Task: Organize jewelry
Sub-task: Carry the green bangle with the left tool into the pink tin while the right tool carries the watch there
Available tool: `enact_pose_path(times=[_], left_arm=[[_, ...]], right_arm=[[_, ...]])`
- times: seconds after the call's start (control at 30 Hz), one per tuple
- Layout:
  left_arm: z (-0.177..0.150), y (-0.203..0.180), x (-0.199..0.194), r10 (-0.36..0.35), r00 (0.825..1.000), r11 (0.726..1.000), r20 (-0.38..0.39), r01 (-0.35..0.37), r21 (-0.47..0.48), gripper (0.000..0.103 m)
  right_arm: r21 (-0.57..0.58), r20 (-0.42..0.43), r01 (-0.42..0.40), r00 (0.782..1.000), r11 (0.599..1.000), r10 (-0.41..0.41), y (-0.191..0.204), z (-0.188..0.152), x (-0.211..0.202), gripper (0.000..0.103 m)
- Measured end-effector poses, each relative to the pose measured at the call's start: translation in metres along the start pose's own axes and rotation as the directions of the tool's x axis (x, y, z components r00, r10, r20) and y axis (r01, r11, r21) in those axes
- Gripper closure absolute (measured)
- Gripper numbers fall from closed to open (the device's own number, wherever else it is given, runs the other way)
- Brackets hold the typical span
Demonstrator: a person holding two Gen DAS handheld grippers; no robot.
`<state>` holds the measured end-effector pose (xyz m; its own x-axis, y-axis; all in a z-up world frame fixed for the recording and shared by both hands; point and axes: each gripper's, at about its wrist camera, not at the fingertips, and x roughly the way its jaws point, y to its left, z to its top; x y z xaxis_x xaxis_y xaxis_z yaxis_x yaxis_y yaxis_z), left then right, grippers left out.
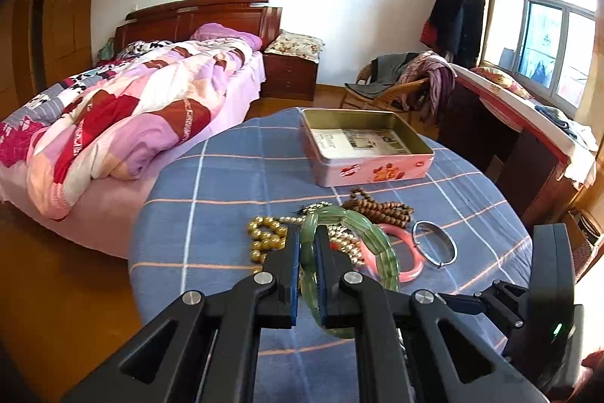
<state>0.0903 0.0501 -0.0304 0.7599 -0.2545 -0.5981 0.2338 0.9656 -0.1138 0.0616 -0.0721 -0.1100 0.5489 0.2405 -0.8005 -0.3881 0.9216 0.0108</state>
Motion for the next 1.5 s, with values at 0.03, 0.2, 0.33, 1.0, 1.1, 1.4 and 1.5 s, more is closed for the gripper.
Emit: enact_pose_path(times=[0.03,0.2,0.33,1.0,1.1,1.4,1.5], left_arm=[[-0.001,0.001,-0.001,0.006,1.000,1.000,-0.003,-0.006,-0.002,0.097],[-0.004,0.007,0.000,0.021,1.000,1.000,-0.010,-0.021,-0.023,0.097],[-0.003,0.010,0.003,0.026,1.000,0.999,-0.016,-0.027,-0.041,0.097],[0.052,-0.024,0.078,-0.040,0.999,0.998,0.014,0.040,-0.046,0.097],[0.069,-0.030,0.102,-0.044,0.999,0.996,0.026,0.046,-0.070,0.097],[0.096,-0.051,0.186,0.007,1.000,0.997,-0.022,-0.009,-0.071,0.097],[0.098,-0.055,0.207,0.018,0.998,0.998,-0.059,-0.022,-0.064,0.097]], right_arm=[[-0.027,0.000,0.032,0.999,0.999,-0.032,0.005,0.001,0.003,0.022],[-0.017,0.008,0.031,0.999,0.999,-0.031,0.001,0.005,0.003,0.046],[0.078,0.033,-0.057,0.998,0.995,0.055,-0.022,0.011,-0.005,0.064],[0.388,0.311,0.008,0.940,0.922,-0.139,-0.130,0.083,-0.053,0.064],[0.400,0.328,0.034,0.928,0.916,-0.178,-0.141,0.102,-0.042,0.064],[0.410,0.297,0.123,0.919,0.904,-0.260,-0.163,0.134,0.019,0.064],[0.425,0.269,0.103,0.934,0.899,-0.234,-0.172,0.132,0.031,0.064]])
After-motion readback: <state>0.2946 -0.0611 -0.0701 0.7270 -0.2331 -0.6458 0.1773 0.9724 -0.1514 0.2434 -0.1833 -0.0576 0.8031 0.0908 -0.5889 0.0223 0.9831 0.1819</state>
